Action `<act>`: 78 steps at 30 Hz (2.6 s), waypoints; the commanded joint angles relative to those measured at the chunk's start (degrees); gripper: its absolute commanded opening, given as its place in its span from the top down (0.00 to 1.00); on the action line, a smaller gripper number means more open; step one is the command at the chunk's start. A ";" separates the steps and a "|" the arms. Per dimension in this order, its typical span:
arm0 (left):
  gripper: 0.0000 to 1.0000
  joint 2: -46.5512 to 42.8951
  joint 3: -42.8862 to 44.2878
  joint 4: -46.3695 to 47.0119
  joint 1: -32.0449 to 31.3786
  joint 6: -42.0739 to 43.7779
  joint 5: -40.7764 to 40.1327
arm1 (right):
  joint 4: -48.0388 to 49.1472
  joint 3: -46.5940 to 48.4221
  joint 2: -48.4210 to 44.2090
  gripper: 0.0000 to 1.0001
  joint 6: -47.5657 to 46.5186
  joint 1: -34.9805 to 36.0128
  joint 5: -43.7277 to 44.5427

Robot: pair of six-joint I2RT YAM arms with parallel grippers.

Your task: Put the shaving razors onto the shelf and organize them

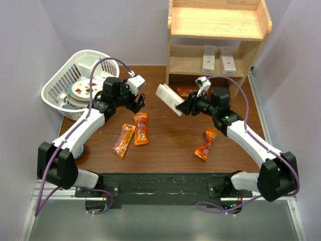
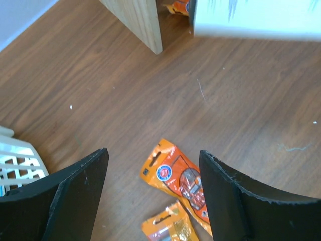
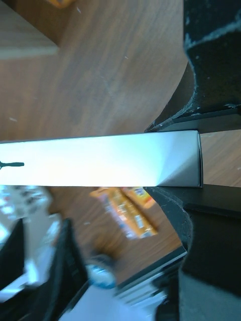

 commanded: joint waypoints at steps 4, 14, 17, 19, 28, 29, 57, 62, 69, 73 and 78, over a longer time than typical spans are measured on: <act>0.23 5.06 5.15 6.95 -2.77 -1.36 -2.15 | 10.01 4.67 -0.73 0.73 21.64 -7.34 5.66; 0.23 9.46 10.69 5.89 -5.50 -0.13 -2.77 | 14.23 8.80 4.81 0.69 34.68 -9.98 15.68; 0.23 9.90 10.52 6.24 -6.37 -0.57 -2.77 | 11.95 10.73 7.00 0.67 35.47 -10.51 18.49; 0.23 10.08 10.26 6.51 -6.73 -0.66 -2.68 | 9.75 12.05 8.67 0.64 37.83 -10.77 19.46; 0.23 10.25 8.59 7.21 -9.19 -0.84 -1.01 | 5.53 19.52 16.50 0.43 42.24 -10.78 22.10; 0.23 10.34 8.41 7.47 -9.28 -0.84 -0.92 | 5.00 20.48 16.94 0.41 42.68 -10.69 22.19; 0.23 10.34 6.39 9.23 -9.63 -3.21 1.45 | 2.88 27.70 23.27 0.58 42.95 -6.12 20.62; 0.23 10.52 6.21 9.67 -9.81 -3.65 1.80 | 5.43 27.18 23.18 0.62 41.72 -4.54 18.59; 0.23 12.10 7.53 9.23 -9.81 -3.82 2.24 | 5.45 27.79 24.76 0.59 41.28 -4.80 18.59; 0.23 12.28 7.53 10.02 -9.89 -4.26 2.51 | 4.04 29.63 26.43 0.37 42.07 -5.33 18.76; 0.23 12.45 7.62 10.29 -9.98 -4.35 2.51 | 0.87 31.22 28.10 0.14 45.06 -5.41 18.85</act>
